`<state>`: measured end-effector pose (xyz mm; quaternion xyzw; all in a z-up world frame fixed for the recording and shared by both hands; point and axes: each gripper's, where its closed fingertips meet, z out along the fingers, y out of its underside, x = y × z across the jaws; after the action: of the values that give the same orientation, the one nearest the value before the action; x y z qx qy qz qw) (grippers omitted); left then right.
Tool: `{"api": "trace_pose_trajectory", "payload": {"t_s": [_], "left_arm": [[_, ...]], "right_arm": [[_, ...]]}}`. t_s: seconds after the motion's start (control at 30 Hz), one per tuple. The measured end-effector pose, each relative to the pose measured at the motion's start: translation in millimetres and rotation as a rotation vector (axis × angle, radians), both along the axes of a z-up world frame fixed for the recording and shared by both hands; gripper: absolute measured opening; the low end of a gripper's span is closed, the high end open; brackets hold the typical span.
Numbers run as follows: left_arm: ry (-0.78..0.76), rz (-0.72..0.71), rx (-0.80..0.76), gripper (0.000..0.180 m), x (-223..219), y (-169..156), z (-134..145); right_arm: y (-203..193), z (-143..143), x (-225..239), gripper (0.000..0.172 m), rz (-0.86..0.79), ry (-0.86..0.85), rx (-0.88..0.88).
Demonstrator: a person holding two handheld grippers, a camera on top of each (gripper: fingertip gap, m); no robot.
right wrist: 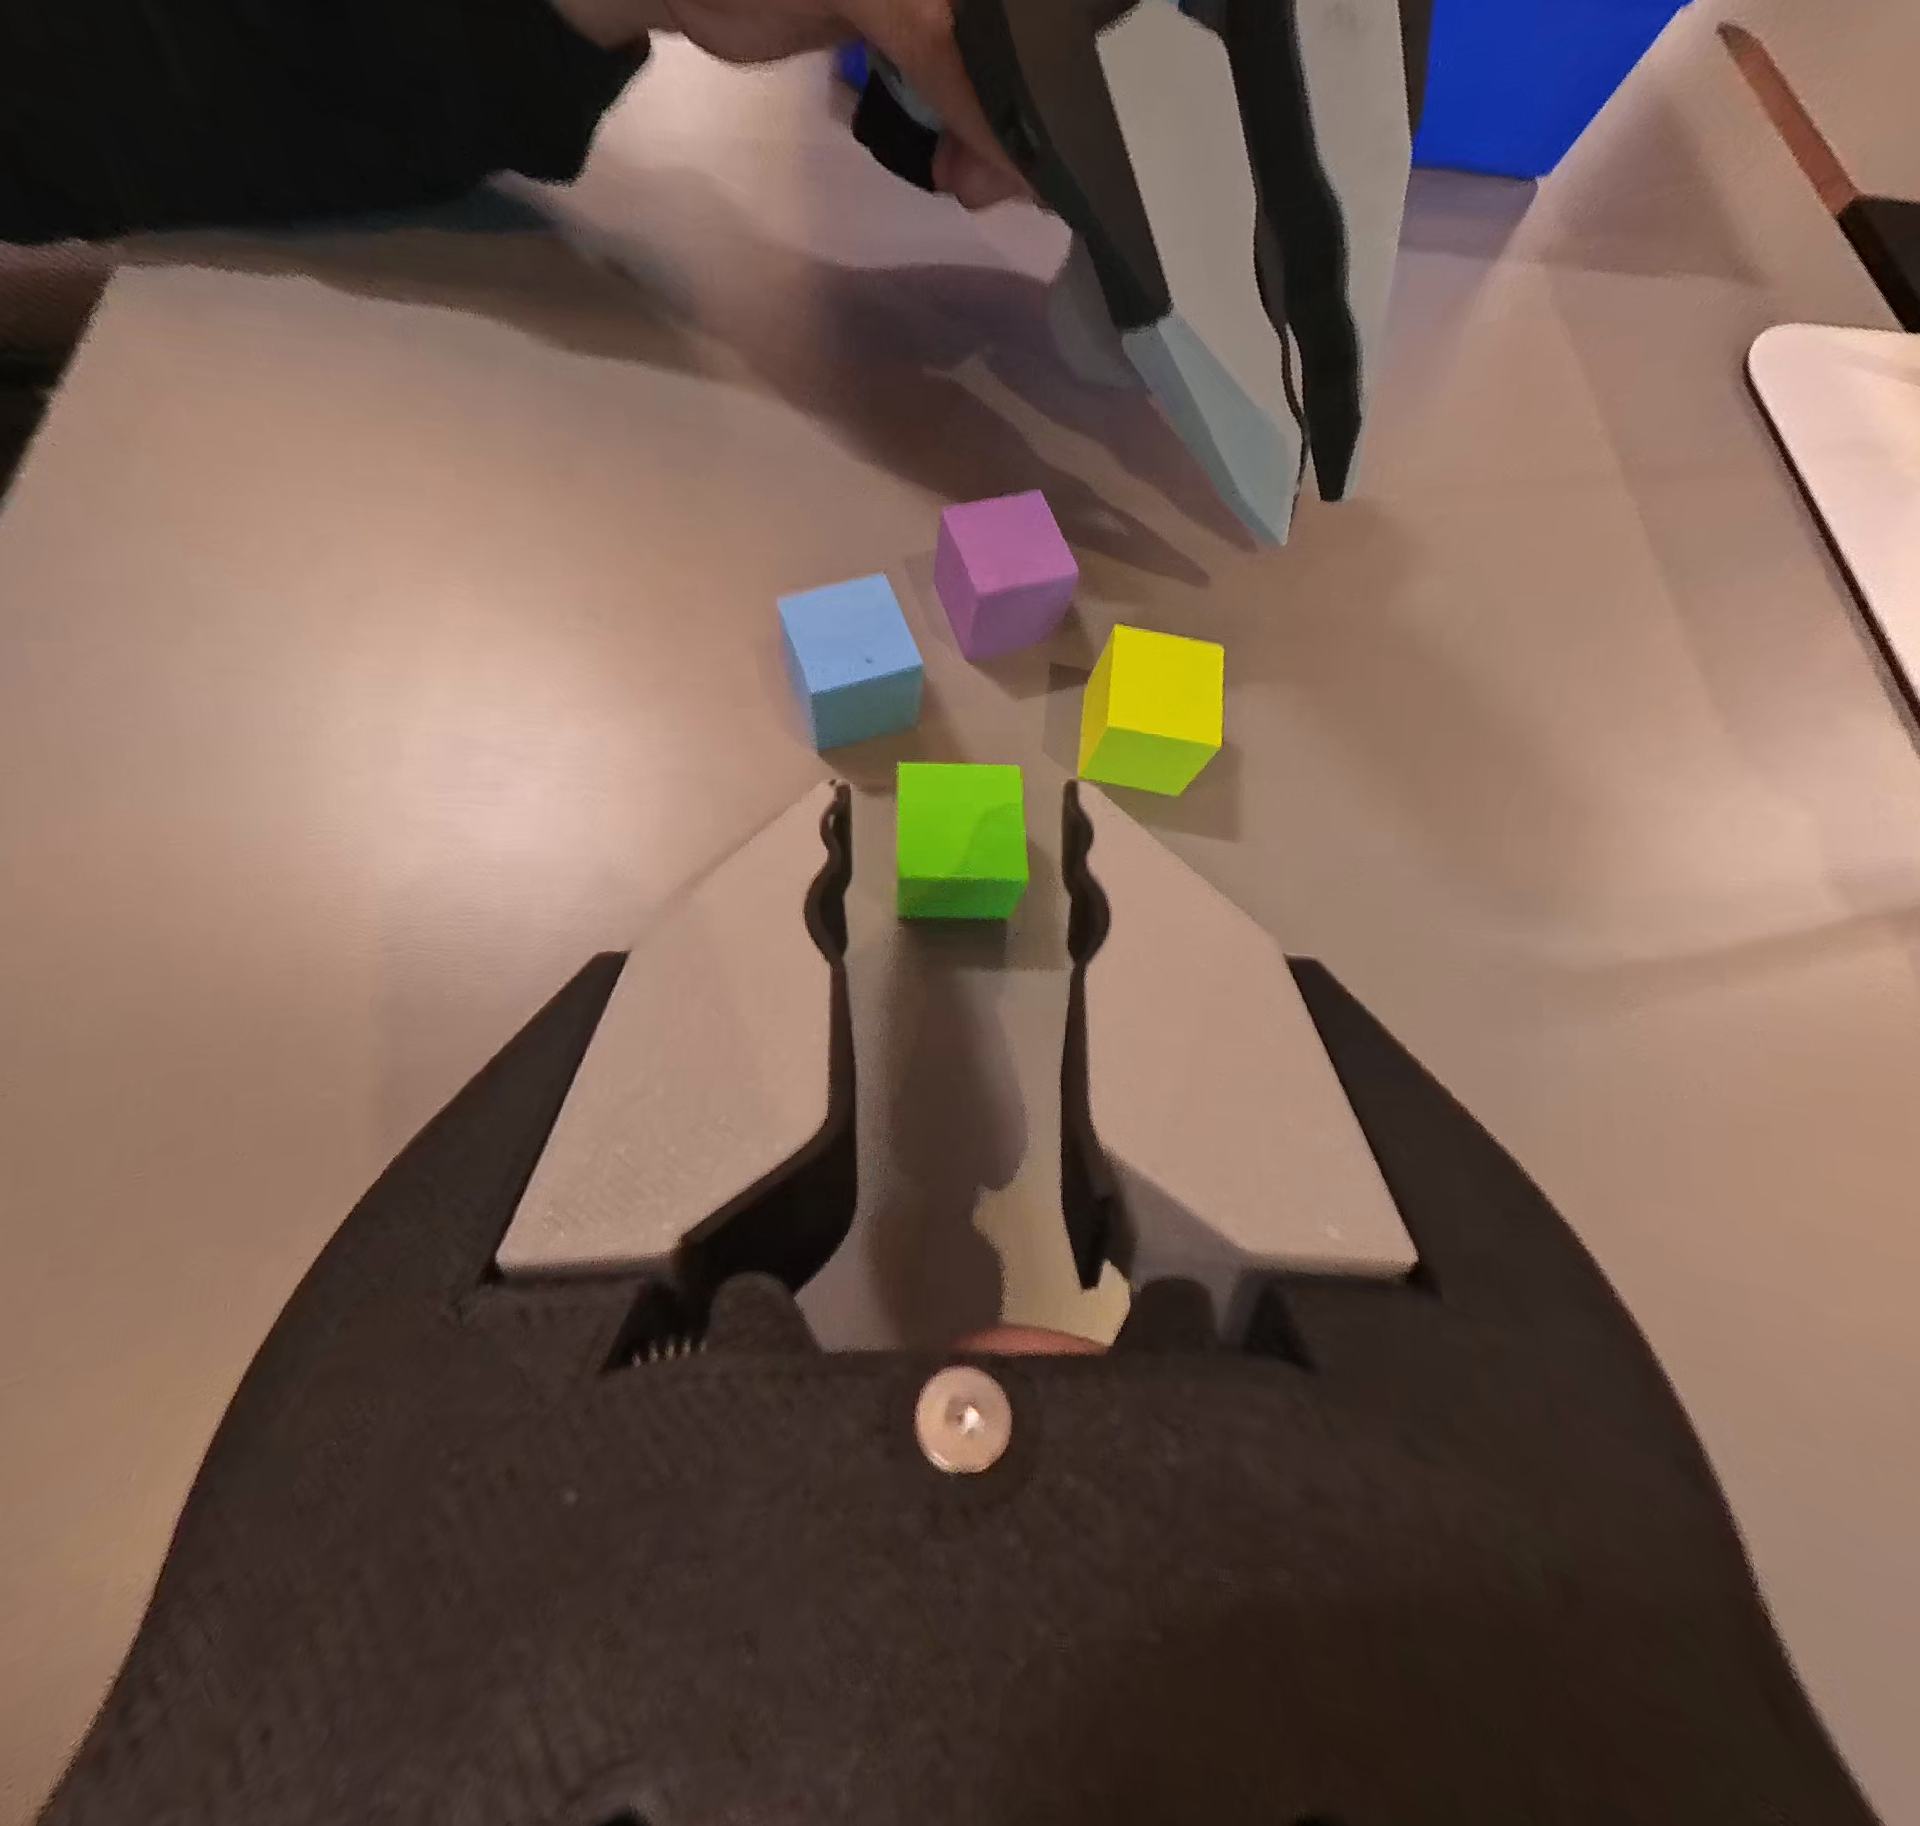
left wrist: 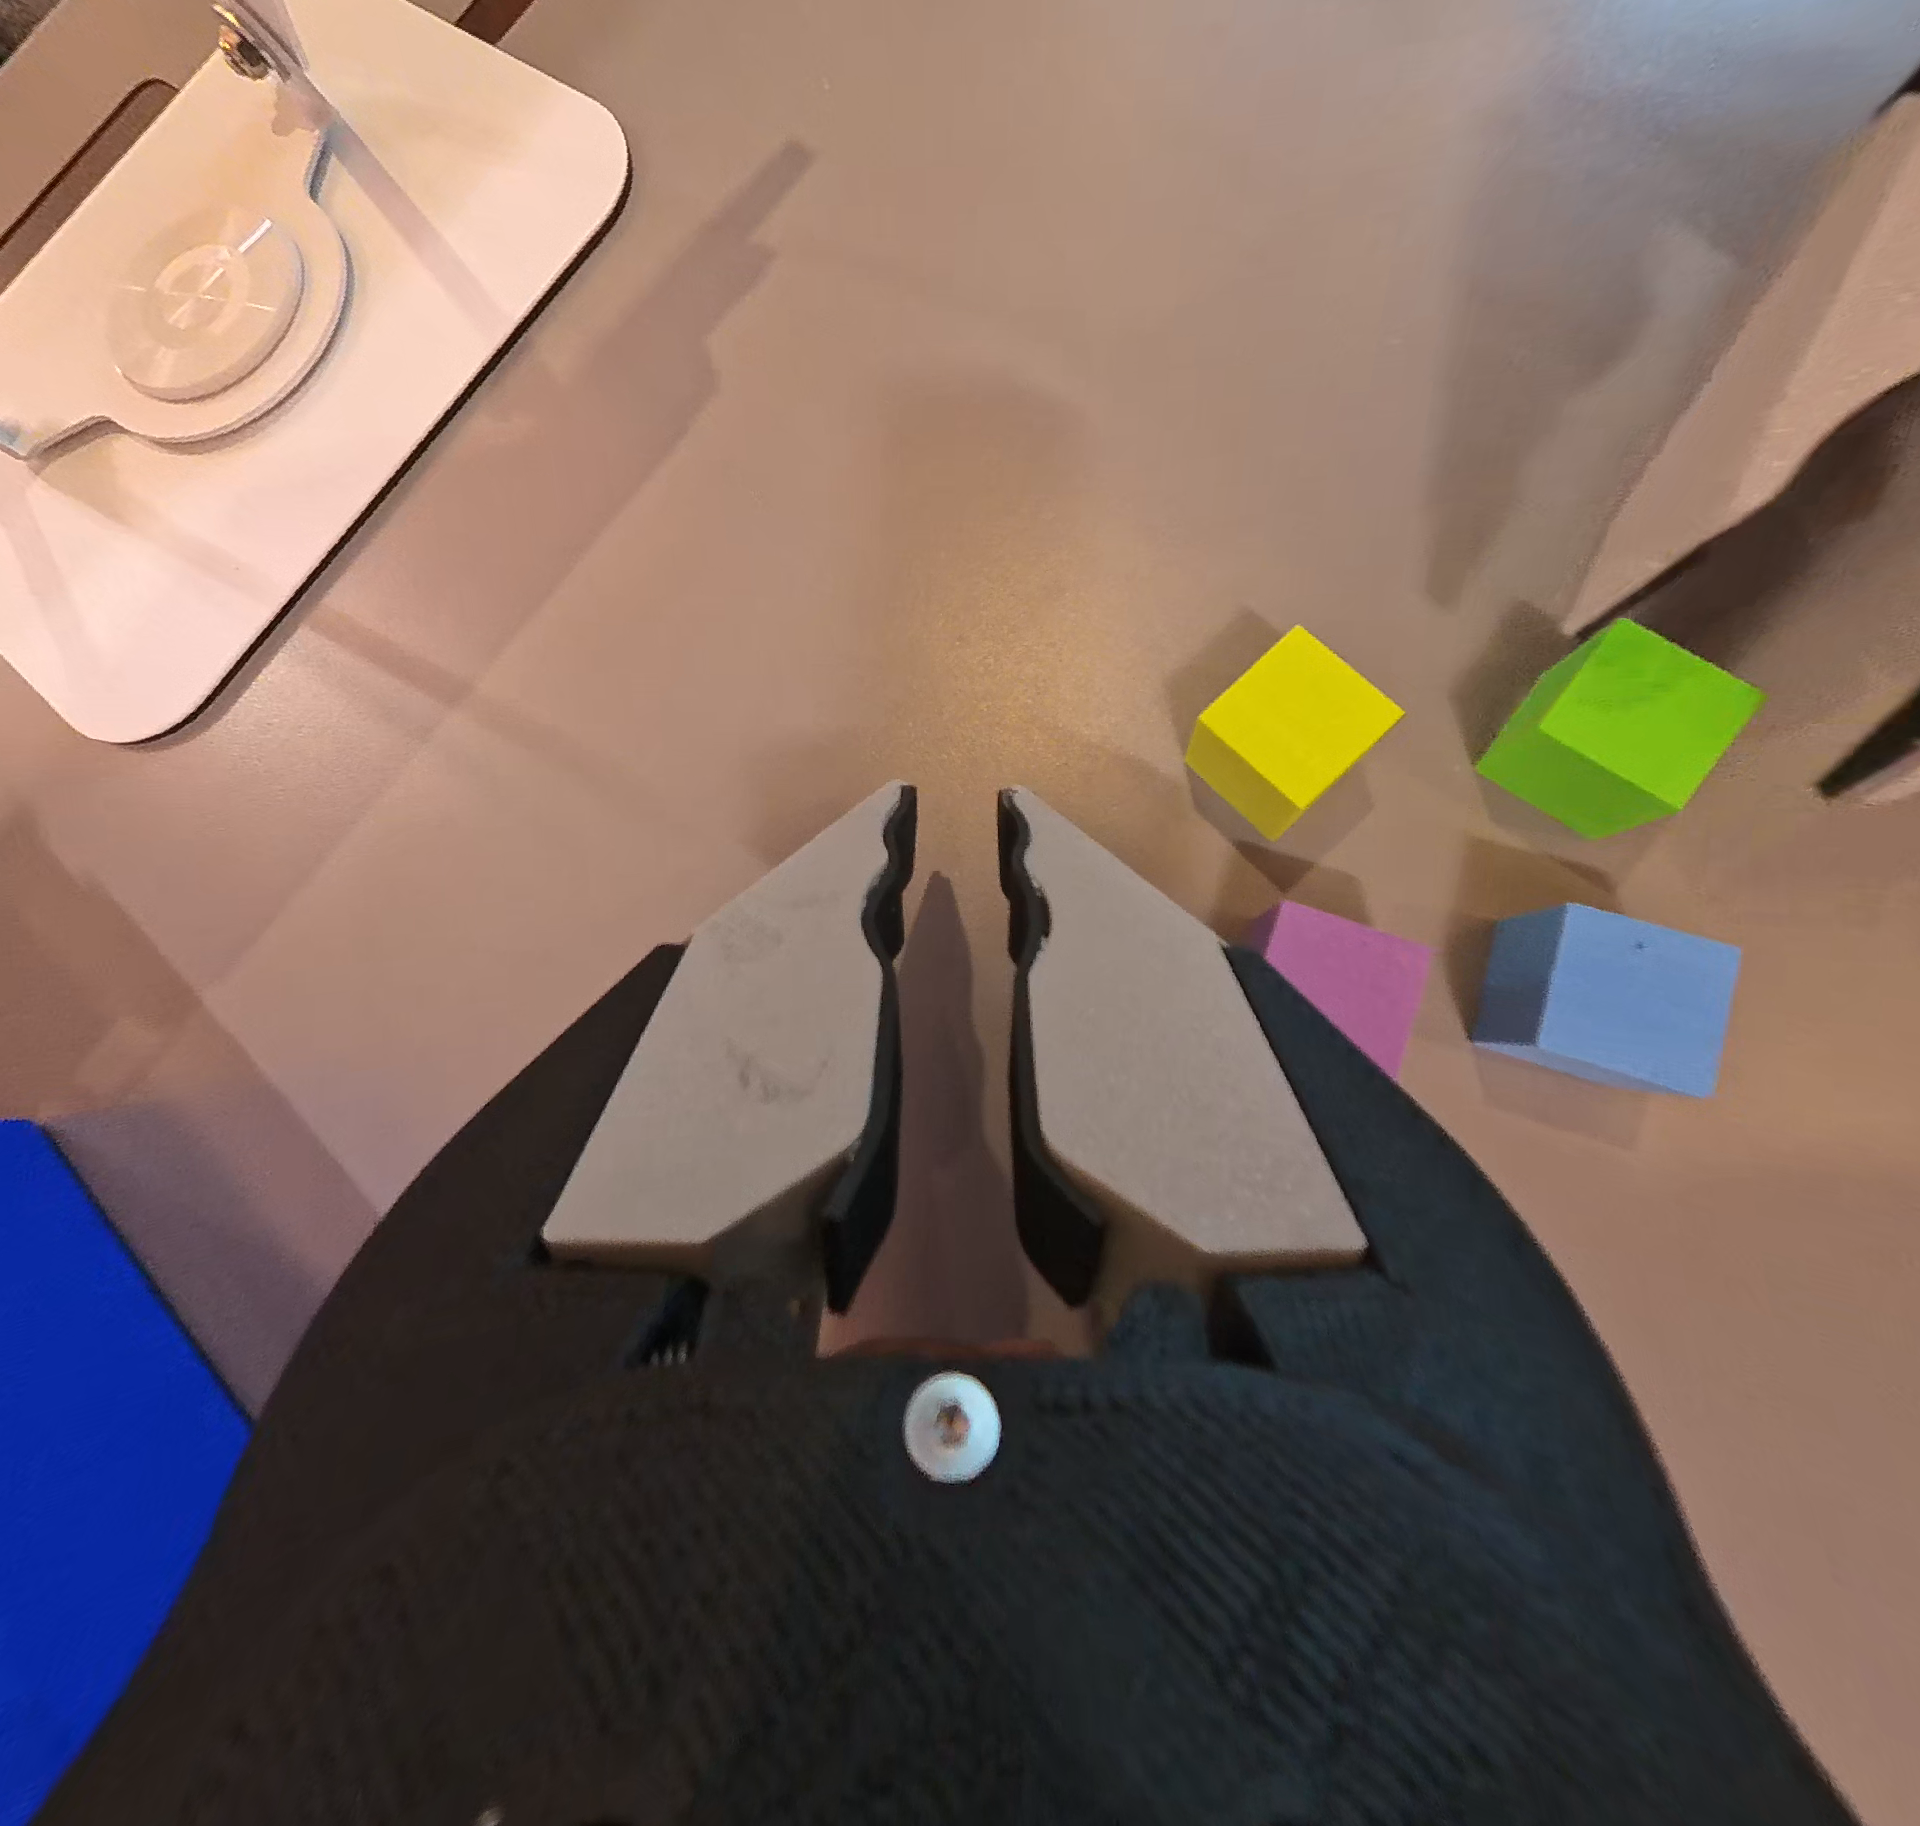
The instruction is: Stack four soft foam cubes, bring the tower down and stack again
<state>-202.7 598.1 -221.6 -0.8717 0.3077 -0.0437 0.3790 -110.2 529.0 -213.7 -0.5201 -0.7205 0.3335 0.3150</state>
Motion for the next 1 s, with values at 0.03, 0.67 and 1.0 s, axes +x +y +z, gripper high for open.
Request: {"api": "trace_pose_trajectory", "payload": {"t_s": [0.03,0.67,1.0], "left_arm": [[0.001,0.0,0.0,0.013,0,0,0],[-0.009,0.005,0.007,0.013,-1,0,3],[-0.005,0.005,0.002,0.013,-1,0,1]], "right_arm": [[-4,4,-1,0.038,0.016,0.018,-0.009],[-30,-5,-33,0.041,0.094,-0.001,-0.001],[-31,-12,-34,0.026,0.098,-0.041,0.034]]}}
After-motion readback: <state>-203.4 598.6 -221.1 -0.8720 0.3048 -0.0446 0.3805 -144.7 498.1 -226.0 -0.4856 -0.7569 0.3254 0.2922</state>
